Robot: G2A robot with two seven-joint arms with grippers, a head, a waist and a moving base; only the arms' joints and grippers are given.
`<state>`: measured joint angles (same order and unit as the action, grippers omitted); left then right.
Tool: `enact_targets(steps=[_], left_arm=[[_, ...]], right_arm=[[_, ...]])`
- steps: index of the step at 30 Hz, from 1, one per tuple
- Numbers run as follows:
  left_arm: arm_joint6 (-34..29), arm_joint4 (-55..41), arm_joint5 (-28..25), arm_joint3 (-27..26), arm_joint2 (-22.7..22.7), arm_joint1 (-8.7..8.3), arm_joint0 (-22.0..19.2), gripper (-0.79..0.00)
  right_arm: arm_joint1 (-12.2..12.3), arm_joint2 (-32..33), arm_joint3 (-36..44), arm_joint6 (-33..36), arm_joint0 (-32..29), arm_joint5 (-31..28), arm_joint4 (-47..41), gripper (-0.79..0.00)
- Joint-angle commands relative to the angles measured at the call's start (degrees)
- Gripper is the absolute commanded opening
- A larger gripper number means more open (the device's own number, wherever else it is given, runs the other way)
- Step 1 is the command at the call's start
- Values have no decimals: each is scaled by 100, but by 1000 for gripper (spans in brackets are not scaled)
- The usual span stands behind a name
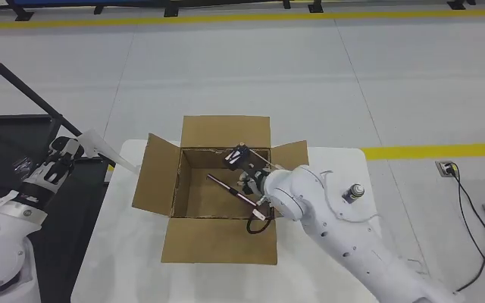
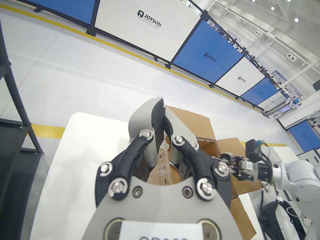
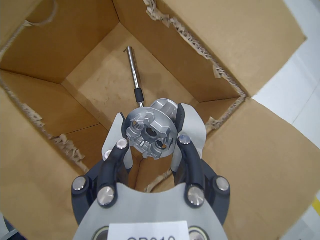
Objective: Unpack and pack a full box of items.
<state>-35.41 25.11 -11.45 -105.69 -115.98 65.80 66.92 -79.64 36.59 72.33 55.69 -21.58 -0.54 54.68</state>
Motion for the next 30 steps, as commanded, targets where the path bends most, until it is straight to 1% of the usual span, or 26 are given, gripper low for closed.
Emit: enact_targets(steps=[1,4,7,8,10,12,13,15,19,22,26,27,28,30], left_arm=[[0,0,0,0,0,0,0,-785],[0,0,0,0,0,0,0,-785],[0,0,0,0,0,0,0,-785],[0,0,0,0,0,0,0,-785],[0,0,0,0,0,0,0,-785],[0,0,0,0,0,0,0,-785],[0,0,0,0,0,0,0,-785],[0,0,0,0,0,0,0,-785],[0,0,0,0,0,0,0,-785],[0,0,0,0,0,0,0,-785],[0,0,0,0,0,0,0,-785],[0,0,0,0,0,0,0,-785],[0,0,0,0,0,0,0,-785],[0,0,0,0,0,0,0,-785]], right_arm=[[-285,-363,-920,-127,383,26,-308,-785],[-674,-723,-1858,-351,712,-28,-651,-785],[-1036,-1025,-2630,-602,876,36,-765,-785],[-1142,-1072,-2867,-671,926,-12,-855,-760],[-1333,-1164,-3300,-803,1028,-88,-928,-493],[-1494,-1221,-3663,-924,1117,-203,-982,-308],[-1566,-1242,-3808,-969,1149,-289,-1013,-292],[-1686,-1273,-4076,-1068,1222,-419,-1025,-305],[-1883,-1291,-4493,-1181,1322,-539,-1057,-240],[-1996,-1300,-4707,-1246,1378,-632,-1039,-188],[-2092,-1299,-4818,-1436,1438,-744,-948,-175],[-2103,-1289,-4803,-1497,1451,-773,-927,-160],[-2108,-1270,-4761,-1562,1463,-825,-919,-117],[-2096,-1243,-4628,-1660,1483,-949,-853,-55]])
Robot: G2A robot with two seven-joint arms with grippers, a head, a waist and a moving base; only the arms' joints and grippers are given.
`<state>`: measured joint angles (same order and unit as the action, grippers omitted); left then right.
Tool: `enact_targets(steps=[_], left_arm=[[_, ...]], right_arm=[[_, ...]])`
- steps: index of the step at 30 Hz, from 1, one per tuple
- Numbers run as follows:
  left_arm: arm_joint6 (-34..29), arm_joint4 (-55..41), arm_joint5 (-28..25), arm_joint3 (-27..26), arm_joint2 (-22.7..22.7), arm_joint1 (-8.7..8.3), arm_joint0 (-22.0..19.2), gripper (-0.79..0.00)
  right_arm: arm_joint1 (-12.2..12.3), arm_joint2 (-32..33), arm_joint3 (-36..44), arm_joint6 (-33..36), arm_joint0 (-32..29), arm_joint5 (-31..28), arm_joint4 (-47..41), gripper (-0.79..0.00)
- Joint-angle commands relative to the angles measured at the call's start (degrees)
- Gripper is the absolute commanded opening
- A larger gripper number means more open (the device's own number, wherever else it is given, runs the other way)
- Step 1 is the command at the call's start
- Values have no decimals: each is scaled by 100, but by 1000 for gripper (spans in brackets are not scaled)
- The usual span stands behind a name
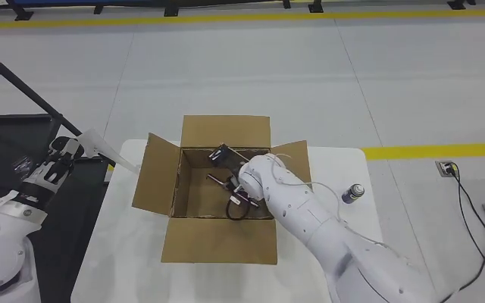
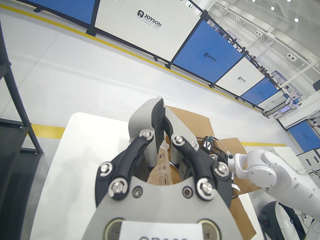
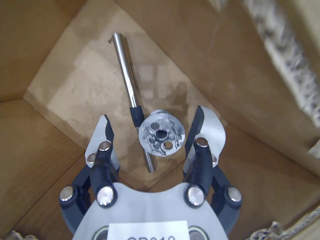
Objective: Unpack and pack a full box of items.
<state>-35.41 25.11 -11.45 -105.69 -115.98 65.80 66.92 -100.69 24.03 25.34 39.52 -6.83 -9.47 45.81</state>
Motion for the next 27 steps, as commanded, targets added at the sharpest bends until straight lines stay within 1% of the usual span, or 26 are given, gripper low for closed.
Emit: enact_targets(steps=[1,4,7,9,11,14,15,16,17,19,21,24,26,27], left_arm=[[0,0,0,0,0,0,0,-785],[0,0,0,0,0,0,0,-785],[0,0,0,0,0,0,0,-785],[0,0,0,0,0,0,0,-785],[0,0,0,0,0,0,0,-785],[0,0,0,0,0,0,0,-785],[0,0,0,0,0,0,0,-785],[0,0,0,0,0,0,0,-785],[0,0,0,0,0,0,0,-785],[0,0,0,0,0,0,0,-785],[0,0,0,0,0,0,0,-785],[0,0,0,0,0,0,0,-785],[0,0,0,0,0,0,0,-785],[0,0,0,0,0,0,0,-785]], right_arm=[[26,31,186,-91,11,-94,78,-37],[141,121,651,-191,-51,-228,223,-9],[371,284,1408,-327,-274,-116,518,0],[597,476,2105,-275,-527,17,772,0],[875,757,3001,-96,-886,181,1112,0],[1348,1404,4586,353,-1669,396,1776,0],[1452,1586,4951,469,-1880,420,1931,0],[1650,1982,5667,678,-2323,454,2259,0],[1784,2298,6180,786,-2675,455,2489,0],[2011,2971,7042,939,-3355,491,2957,0],[2180,3658,7753,968,-4007,526,3243,0],[2355,4777,8466,922,-4832,666,3377,0],[2430,5489,8684,846,-5255,766,3295,0],[2457,5798,8708,823,-5420,920,3373,0]])
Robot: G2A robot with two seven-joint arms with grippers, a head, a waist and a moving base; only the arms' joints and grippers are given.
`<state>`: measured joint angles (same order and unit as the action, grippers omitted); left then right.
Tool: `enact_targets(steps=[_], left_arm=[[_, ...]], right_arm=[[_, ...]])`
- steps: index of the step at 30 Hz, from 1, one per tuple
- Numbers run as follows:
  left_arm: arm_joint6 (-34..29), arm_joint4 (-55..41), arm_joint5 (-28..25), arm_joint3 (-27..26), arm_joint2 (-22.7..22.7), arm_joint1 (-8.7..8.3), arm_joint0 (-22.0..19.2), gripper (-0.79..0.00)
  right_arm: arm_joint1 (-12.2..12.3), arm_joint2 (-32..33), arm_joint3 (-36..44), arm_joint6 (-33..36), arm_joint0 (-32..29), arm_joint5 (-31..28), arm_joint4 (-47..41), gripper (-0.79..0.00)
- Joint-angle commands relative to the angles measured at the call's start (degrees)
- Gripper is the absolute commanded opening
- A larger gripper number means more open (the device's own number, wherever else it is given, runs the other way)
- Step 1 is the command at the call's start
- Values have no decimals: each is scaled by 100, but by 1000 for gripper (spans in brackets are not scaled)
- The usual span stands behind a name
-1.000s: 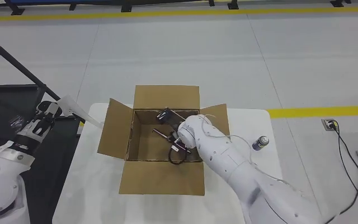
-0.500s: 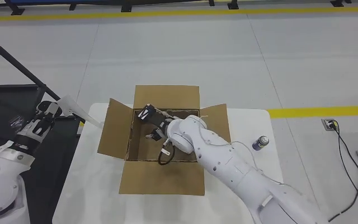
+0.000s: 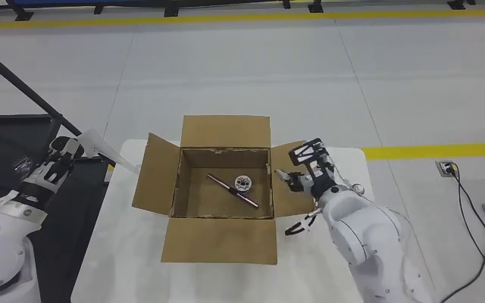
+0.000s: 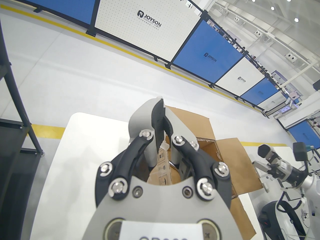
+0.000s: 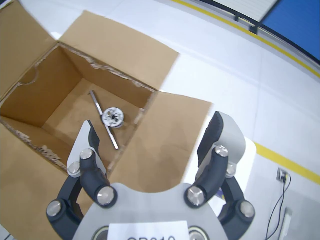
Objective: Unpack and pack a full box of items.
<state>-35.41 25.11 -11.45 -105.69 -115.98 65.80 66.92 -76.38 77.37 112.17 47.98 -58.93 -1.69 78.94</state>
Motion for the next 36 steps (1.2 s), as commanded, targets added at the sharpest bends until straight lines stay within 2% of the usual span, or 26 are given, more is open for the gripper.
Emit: enact_targets(steps=[1,4,7,13,15,16,17,18,19,20,22,26,27,29,32,36], left_arm=[[0,0,0,0,0,0,0,-785],[0,0,0,0,0,0,0,-785],[0,0,0,0,0,0,0,-785],[0,0,0,0,0,0,0,-785],[0,0,0,0,0,0,0,-785],[0,0,0,0,0,0,0,-785],[0,0,0,0,0,0,0,-785],[0,0,0,0,0,0,0,-785],[0,0,0,0,0,0,0,-785],[0,0,0,0,0,0,0,-785],[0,0,0,0,0,0,0,-785],[0,0,0,0,0,0,0,-785],[0,0,0,0,0,0,0,-785],[0,0,0,0,0,0,0,-785],[0,0,0,0,0,0,0,-785],[0,0,0,0,0,0,0,-785]], right_arm=[[43,688,0,-15,-339,210,8,0],[90,1253,-366,160,-469,306,-144,0],[141,1527,-1086,400,-280,2,-277,0],[201,1620,-2594,464,344,-400,-477,0],[216,1598,-2938,555,504,-559,-568,-117],[233,1619,-3100,651,585,-656,-580,-92],[246,1636,-3233,700,663,-622,-539,-108],[250,1608,-3325,737,715,-658,-558,-197],[256,1594,-3402,774,756,-742,-617,-348],[266,1600,-3462,796,789,-817,-675,-394],[288,1602,-3569,885,851,-892,-681,-437],[314,1556,-3715,964,964,-958,-737,-474],[320,1543,-3732,958,981,-968,-744,-545],[330,1517,-3663,877,985,-979,-761,-785],[352,1544,-3218,766,848,-1080,-886,-785],[359,1506,-1931,657,488,-793,-841,-785]])
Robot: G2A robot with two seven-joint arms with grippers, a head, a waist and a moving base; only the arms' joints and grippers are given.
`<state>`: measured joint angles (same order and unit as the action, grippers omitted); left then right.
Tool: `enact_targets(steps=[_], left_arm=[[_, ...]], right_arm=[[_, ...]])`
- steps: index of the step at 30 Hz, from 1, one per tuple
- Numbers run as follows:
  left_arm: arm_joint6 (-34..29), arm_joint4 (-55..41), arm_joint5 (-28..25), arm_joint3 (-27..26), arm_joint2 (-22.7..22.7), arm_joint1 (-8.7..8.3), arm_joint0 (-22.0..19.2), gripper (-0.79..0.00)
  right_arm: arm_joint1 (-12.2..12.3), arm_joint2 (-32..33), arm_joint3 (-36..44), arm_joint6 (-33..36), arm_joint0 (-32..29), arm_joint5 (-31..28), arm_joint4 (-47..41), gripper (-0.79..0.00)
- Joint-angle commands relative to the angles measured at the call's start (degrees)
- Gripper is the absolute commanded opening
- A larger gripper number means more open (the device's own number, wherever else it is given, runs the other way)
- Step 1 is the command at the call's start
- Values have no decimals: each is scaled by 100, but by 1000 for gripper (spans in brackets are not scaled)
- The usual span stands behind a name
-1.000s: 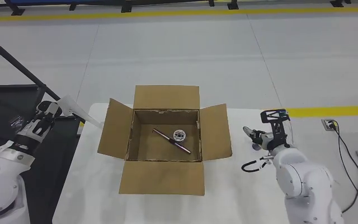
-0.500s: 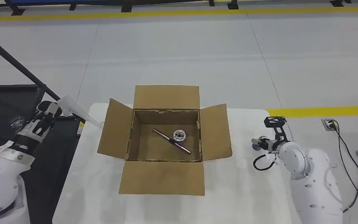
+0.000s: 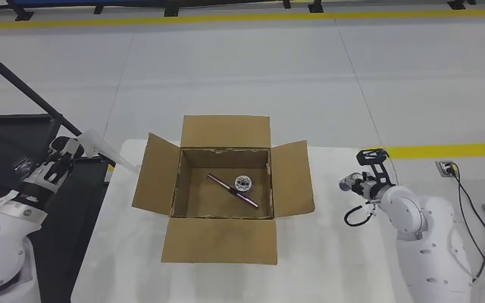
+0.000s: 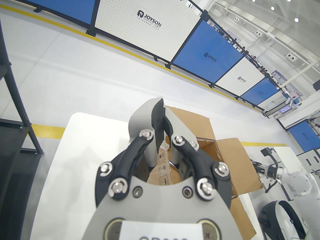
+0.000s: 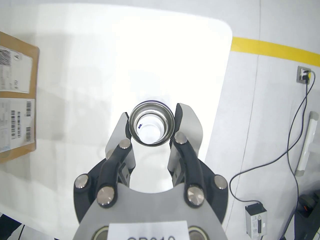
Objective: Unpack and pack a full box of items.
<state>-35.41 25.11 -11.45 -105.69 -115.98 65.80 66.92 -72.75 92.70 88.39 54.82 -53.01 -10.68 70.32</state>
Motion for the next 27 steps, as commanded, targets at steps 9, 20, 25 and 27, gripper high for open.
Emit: enact_targets(steps=[9,20,25,27], left_arm=[[0,0,0,0,0,0,0,-785],[0,0,0,0,0,0,0,-785],[0,0,0,0,0,0,0,-785],[0,0,0,0,0,0,0,-785]], right_arm=[[-97,-1171,2843,-409,-437,987,701,-785],[-353,-3229,2650,-543,757,856,1126,-785],[-540,-3979,1837,-139,1527,727,901,-785],[-540,-3979,1837,-139,1527,727,901,-785]])
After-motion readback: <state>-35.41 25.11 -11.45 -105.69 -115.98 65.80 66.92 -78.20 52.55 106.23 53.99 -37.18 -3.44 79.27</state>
